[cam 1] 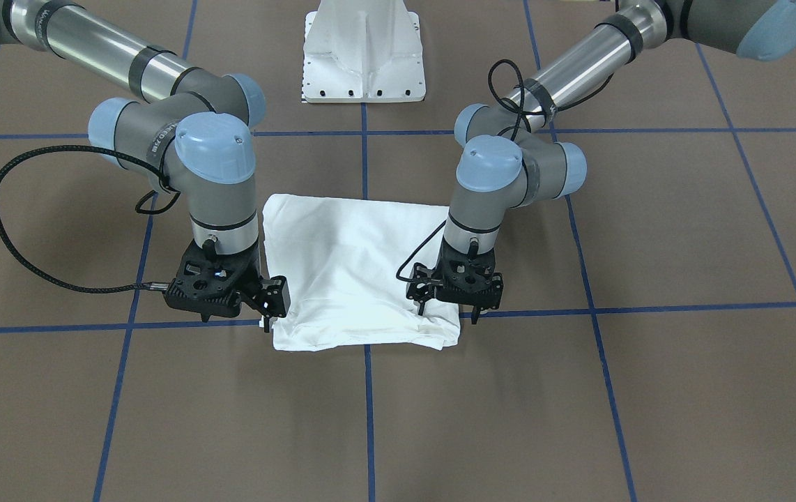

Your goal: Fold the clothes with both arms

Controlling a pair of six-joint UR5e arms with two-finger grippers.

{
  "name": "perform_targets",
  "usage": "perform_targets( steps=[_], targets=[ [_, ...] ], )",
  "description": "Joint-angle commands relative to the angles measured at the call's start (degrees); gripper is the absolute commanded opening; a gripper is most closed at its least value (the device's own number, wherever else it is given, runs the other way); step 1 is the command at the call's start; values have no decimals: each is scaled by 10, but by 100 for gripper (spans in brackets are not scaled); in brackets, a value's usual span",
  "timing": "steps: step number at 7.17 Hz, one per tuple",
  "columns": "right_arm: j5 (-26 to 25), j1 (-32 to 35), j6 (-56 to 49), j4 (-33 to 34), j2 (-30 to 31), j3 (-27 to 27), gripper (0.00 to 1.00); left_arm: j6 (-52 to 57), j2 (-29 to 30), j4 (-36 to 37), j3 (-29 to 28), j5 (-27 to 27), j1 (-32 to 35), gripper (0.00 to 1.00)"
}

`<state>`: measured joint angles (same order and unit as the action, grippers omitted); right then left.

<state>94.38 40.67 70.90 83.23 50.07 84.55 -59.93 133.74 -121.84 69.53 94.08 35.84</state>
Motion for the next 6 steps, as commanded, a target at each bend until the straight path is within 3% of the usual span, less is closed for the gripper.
perform_targets(
  steps=[1, 4, 5, 6],
  targets=[
    [-1, -1, 0, 0, 0, 0, 100, -11, 27, -1, -40, -25, 17, 100],
    [2, -2, 0, 0, 1, 2, 100, -6, 26, 6, -44, -21, 47, 100],
    [8, -2, -2, 1, 4, 16, 100, 0, 9, 11, 2, -14, 52, 100],
    [62, 13, -15, 6, 19, 41, 100, 33, -34, 46, 90, 15, 53, 100]
  ],
)
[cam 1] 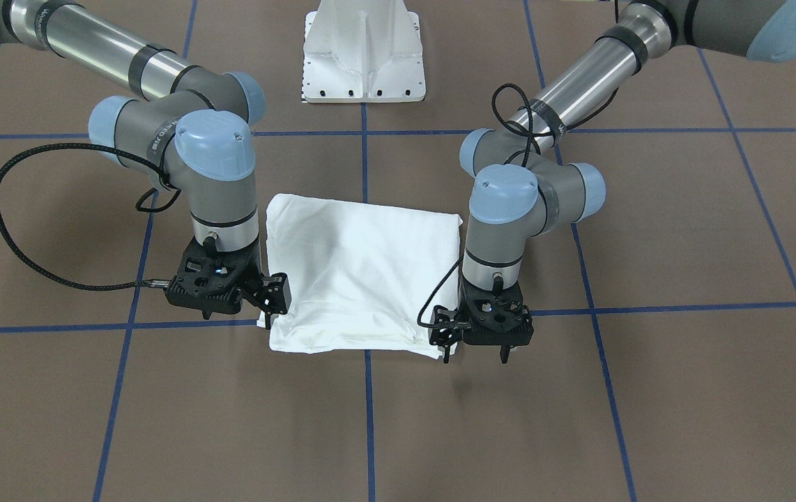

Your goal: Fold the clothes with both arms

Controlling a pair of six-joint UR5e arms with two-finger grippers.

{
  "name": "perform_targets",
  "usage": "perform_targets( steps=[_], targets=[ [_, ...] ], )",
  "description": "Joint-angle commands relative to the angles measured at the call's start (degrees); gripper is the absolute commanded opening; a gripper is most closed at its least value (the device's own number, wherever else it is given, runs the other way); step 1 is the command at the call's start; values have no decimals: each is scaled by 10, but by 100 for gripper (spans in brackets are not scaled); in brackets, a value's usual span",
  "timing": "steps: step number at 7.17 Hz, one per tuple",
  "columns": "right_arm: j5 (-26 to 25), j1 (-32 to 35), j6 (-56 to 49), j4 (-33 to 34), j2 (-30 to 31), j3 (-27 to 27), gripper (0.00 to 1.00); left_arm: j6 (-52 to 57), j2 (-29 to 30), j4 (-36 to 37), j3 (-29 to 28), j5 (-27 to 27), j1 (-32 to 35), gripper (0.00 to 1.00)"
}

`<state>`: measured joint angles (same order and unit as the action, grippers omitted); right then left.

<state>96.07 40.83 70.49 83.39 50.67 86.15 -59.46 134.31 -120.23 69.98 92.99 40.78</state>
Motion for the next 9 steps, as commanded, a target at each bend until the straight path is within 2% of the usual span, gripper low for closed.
perform_targets(
  steps=[1, 3, 4, 5, 6, 7, 8, 9],
  targets=[
    [98, 34, -45, 7, 38, 60, 100, 53, -94, 93, 207, 30, 4, 100],
    [172, 89, -126, 13, 122, 142, 100, 117, -185, 217, 422, 78, 20, 100],
    [224, 141, -208, 44, 164, 176, 100, 166, -231, 256, 490, 104, 45, 100],
    [251, 194, -316, 87, 206, 207, 100, 240, -277, 268, 529, 149, 92, 100],
    [279, 256, -437, 121, 251, 221, 100, 336, -322, 268, 535, 211, 159, 100],
    [306, 323, -566, 128, 300, 220, 100, 424, -371, 267, 533, 275, 235, 100],
    [327, 375, -668, 129, 346, 215, 100, 444, -416, 264, 530, 331, 303, 100],
    [329, 415, -714, 128, 396, 214, 100, 443, -461, 264, 525, 343, 346, 100]
  ],
)
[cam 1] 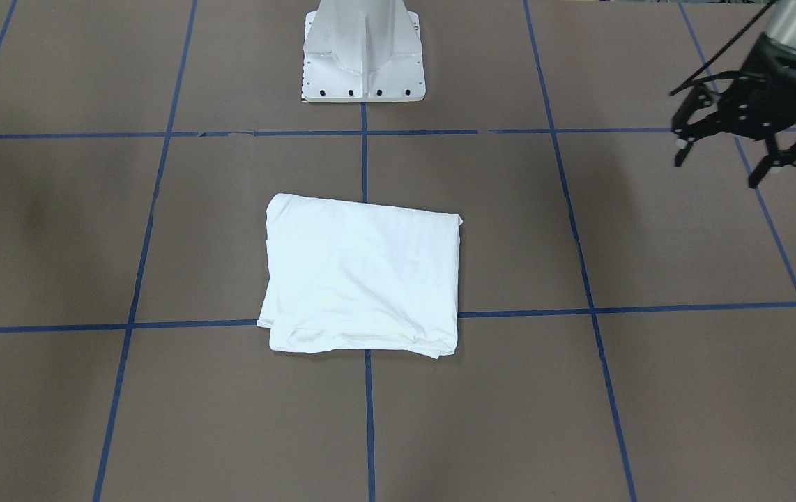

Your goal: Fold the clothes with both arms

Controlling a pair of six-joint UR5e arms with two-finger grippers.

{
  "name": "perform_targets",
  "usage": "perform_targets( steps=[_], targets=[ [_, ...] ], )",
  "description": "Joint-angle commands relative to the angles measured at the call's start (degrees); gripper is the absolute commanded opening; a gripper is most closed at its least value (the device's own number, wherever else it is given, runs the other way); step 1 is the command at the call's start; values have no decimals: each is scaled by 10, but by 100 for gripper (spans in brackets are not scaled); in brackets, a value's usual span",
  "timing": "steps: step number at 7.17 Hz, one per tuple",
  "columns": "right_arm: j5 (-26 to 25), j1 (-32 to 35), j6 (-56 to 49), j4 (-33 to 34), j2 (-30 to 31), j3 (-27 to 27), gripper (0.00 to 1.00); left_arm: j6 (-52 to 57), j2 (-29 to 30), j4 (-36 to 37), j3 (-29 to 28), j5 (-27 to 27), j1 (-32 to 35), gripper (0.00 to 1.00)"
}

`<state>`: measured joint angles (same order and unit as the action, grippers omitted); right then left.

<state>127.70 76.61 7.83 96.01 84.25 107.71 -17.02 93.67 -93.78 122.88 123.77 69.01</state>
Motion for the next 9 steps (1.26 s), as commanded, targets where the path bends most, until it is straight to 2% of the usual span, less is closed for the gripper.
perform_targets(
  steps=[1, 2, 3, 4, 5, 7, 9],
  targets=[
    [15, 80, -98, -5, 118, 1, 100, 19, -93, -2, -25, 38, 75, 100],
    [12, 87, -95, -18, 160, -1, 100, 27, -102, -4, -48, 38, 107, 100],
    [12, 100, -95, -18, 174, -2, 100, 56, -109, 4, -54, 39, 124, 100],
    [28, 105, -93, -18, 185, 0, 100, 96, -145, -3, -67, 65, 132, 100],
    [33, 105, -93, -19, 186, -1, 100, 122, -177, -5, -69, 125, 143, 100],
    [33, 105, -92, -19, 186, -3, 100, 146, -197, -5, -89, 136, 157, 100],
    [33, 105, -92, -18, 186, -4, 100, 252, -197, 11, -121, 133, 189, 100]
  ],
)
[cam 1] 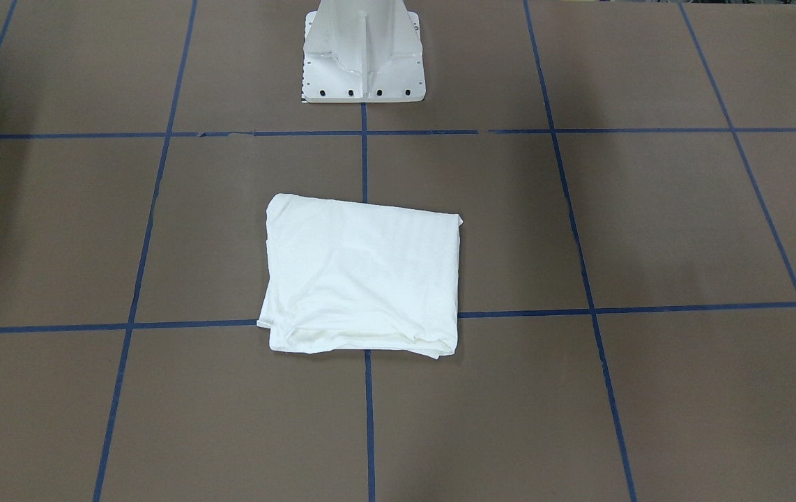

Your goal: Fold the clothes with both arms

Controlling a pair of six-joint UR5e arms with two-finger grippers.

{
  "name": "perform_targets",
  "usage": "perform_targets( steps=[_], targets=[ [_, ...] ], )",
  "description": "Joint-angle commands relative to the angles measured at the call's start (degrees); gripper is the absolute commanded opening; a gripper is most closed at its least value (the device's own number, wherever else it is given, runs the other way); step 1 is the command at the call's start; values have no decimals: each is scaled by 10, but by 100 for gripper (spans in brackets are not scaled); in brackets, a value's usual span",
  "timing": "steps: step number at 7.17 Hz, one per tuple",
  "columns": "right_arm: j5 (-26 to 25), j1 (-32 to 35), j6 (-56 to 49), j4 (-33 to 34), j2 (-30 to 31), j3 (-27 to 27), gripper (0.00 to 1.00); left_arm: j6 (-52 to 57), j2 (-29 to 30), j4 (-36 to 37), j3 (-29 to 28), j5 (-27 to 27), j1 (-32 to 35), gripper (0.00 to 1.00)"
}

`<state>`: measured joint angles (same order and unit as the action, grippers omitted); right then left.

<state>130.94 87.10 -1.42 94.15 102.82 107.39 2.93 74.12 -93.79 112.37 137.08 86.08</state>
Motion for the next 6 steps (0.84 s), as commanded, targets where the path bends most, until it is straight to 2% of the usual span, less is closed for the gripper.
perform_targets(
  steps=[1, 3, 6],
  targets=[
    [0, 0, 0, 0, 0, -2, 100, 56, 0, 19, -18, -3, 22, 100],
    [0, 0, 0, 0, 0, -2, 100, 52, 6, 21, -43, -3, 43, 100],
    [-1, 0, -1, 0, 3, -2, 100, 54, -1, 17, -49, -2, 83, 100]
  ],
)
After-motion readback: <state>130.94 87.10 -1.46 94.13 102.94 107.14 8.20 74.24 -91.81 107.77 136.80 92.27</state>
